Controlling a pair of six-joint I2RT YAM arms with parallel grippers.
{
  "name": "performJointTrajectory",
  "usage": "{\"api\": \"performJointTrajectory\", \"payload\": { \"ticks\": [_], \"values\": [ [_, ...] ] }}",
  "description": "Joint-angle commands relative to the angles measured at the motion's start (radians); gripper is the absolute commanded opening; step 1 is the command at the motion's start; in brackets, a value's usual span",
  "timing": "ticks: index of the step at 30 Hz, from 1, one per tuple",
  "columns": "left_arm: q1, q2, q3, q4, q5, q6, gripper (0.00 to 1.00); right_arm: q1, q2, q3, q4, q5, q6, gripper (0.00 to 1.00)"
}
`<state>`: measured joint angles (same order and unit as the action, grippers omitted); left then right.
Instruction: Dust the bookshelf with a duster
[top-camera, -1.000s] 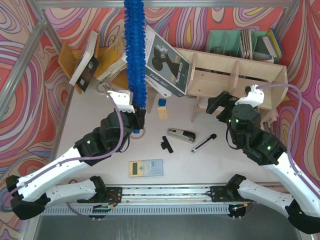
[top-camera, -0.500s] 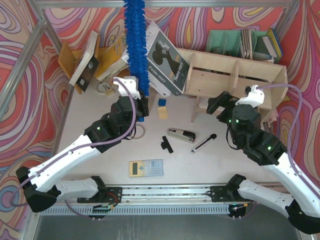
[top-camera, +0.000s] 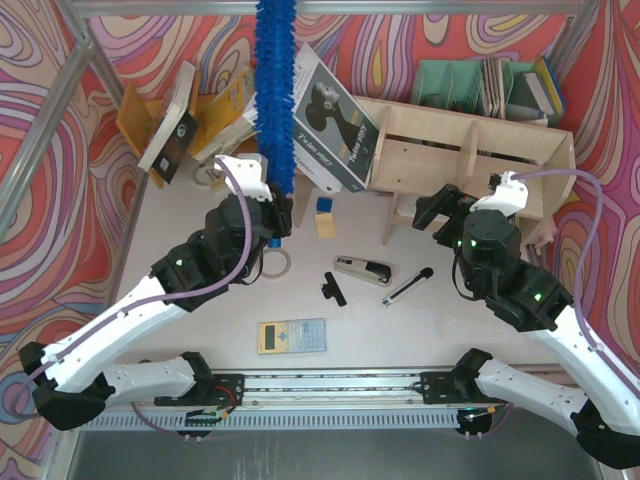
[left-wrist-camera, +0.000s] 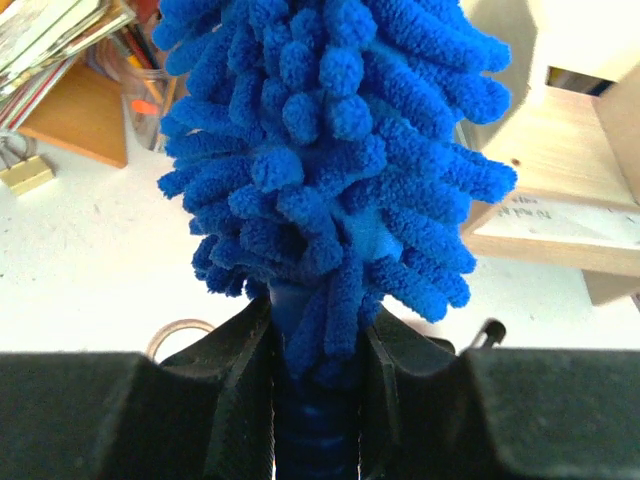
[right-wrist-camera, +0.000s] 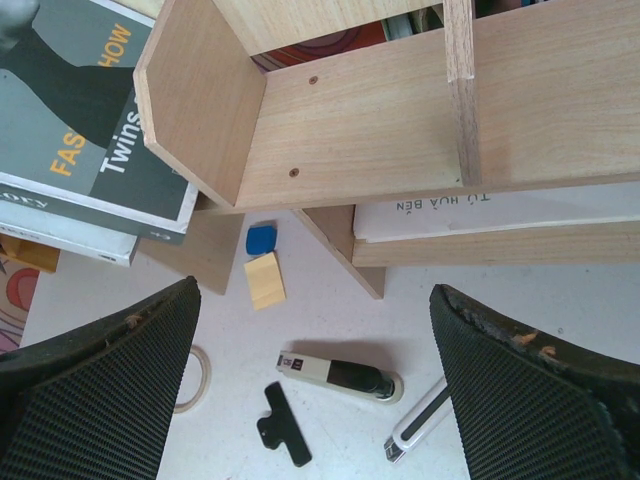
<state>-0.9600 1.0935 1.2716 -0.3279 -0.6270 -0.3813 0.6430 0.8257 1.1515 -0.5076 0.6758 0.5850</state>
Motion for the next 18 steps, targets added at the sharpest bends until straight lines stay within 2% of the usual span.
{"api": "performJointTrajectory", "payload": {
  "ticks": [1, 3, 7, 18],
  "values": [
    [-0.075, -0.051, -0.016, 0.083, -0.029, 0.094, 0.0, 0.001, -0.002, -0.01, -0.011, 0.007, 0.014, 0.85],
    [-0.109, -0.072, -0.052, 0.15, -0.052, 0.133, 0.0, 0.001, -0.002, -0.01, -0.012, 0.005, 0.017, 0.85],
    [-0.115, -0.1, -0.099, 0.179, -0.078, 0.138, 0.0, 0.001, 0.002, -0.012, -0.012, -0.003, 0.019, 0.85],
    [-0.116, -0.086, -0.162, 0.203, 0.039, 0.163, 0.0, 0.001, 0.001, -0.008, -0.019, -0.003, 0.022, 0.86]
  ]
}}
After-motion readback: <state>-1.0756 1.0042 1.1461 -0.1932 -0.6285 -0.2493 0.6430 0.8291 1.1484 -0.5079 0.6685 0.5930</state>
